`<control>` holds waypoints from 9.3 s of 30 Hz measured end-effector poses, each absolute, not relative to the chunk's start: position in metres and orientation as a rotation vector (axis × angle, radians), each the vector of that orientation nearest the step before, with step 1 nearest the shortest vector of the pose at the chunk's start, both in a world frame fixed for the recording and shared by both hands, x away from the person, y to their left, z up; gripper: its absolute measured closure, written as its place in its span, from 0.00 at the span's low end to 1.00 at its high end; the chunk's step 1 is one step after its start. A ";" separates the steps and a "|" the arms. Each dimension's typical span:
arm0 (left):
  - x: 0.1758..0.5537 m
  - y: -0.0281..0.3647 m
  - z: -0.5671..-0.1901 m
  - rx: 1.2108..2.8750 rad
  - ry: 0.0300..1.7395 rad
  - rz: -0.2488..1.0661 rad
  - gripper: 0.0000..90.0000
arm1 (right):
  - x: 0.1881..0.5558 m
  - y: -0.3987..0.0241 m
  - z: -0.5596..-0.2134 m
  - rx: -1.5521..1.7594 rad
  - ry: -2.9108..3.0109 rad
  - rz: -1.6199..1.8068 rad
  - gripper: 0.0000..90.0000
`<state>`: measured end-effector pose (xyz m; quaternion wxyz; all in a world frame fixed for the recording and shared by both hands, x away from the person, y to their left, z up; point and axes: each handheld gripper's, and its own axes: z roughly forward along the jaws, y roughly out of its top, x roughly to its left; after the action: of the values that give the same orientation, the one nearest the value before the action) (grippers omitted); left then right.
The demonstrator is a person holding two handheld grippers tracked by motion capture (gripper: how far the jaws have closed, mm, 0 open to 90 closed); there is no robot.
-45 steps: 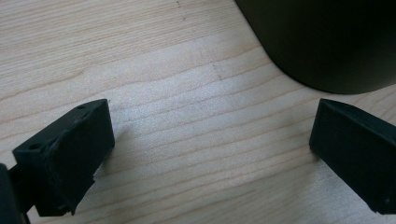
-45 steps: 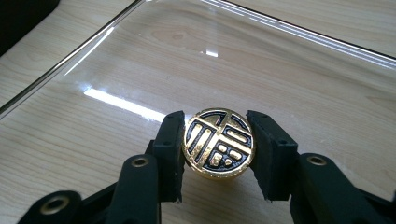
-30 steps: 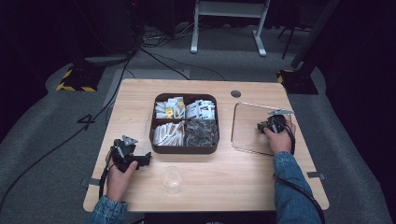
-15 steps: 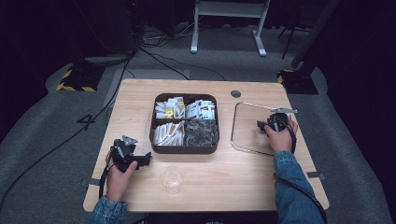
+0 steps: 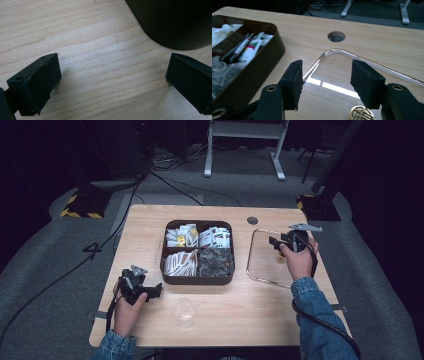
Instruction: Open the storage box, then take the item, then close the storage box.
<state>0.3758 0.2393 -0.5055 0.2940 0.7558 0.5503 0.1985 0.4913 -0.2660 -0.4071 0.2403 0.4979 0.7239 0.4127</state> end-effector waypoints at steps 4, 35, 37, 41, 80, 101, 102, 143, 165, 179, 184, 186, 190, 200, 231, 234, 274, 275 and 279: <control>0.376 0.239 -0.505 2.012 1.466 0.528 0.00 | 0.485 -0.253 -0.393 1.336 1.998 1.165 0.48; 0.376 0.239 -0.506 2.013 1.462 0.531 0.00 | 0.456 -0.103 -0.416 0.913 2.455 1.178 0.45; 0.376 0.239 -0.506 2.013 1.462 0.531 0.00 | 0.457 -0.098 -0.422 0.899 2.474 1.171 0.48; 0.376 0.239 -0.506 2.013 1.462 0.530 0.00 | 0.460 -0.090 -0.432 0.879 2.499 1.146 0.52; 0.376 0.239 -0.506 2.013 1.462 0.530 0.00 | 0.461 -0.102 -0.432 0.923 2.447 1.299 0.84; 0.376 0.239 -0.506 2.014 1.462 0.530 0.00 | 0.426 -0.103 -0.392 0.855 2.424 1.448 0.84; 0.376 0.239 -0.506 2.014 1.462 0.530 0.00 | 0.425 -0.102 -0.391 0.852 2.423 1.448 0.84; 0.376 0.239 -0.505 2.013 1.464 0.528 0.00 | 0.329 -0.063 -0.379 0.541 2.634 1.491 0.84; 0.376 0.239 -0.506 2.012 1.464 0.531 0.00 | 0.320 -0.043 -0.404 0.497 2.789 1.396 0.84; 0.376 0.239 -0.506 2.012 1.464 0.531 0.00 | 0.320 -0.039 -0.411 0.482 2.776 1.415 0.63; 0.376 0.239 -0.506 2.011 1.465 0.531 0.00 | 0.322 -0.042 -0.407 0.497 2.746 1.425 0.57; 0.376 0.239 -0.506 2.012 1.464 0.531 0.00 | 0.323 -0.044 -0.405 0.507 2.732 1.429 0.56; 0.376 0.239 -0.505 2.013 1.464 0.529 0.00 | 0.328 -0.051 -0.397 0.548 2.683 1.432 0.52; 0.377 0.239 -0.506 2.011 1.463 0.525 0.00 | 0.345 -0.081 -0.375 0.640 2.557 1.416 0.47; 0.376 0.239 -0.505 2.017 1.457 0.529 0.00 | 0.448 -0.208 -0.401 1.185 2.187 1.136 0.39; 0.376 0.239 -0.506 2.017 1.457 0.529 0.00 | 0.454 -0.219 -0.406 1.241 2.143 1.070 0.40; 0.376 0.239 -0.505 2.017 1.457 0.529 0.00 | 0.506 -0.297 -0.489 1.519 2.038 0.828 0.54; 0.376 0.239 -0.505 2.017 1.457 0.529 0.00 | 0.506 -0.297 -0.489 1.527 2.032 0.823 0.55; 0.376 0.239 -0.506 2.017 1.457 0.529 0.00 | 0.504 -0.297 -0.490 1.568 1.982 0.822 0.62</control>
<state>0.3760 0.2394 -0.5055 0.2945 0.7578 0.5473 0.1987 0.5042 -0.2967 -0.4895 0.2398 0.5728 0.7241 0.3002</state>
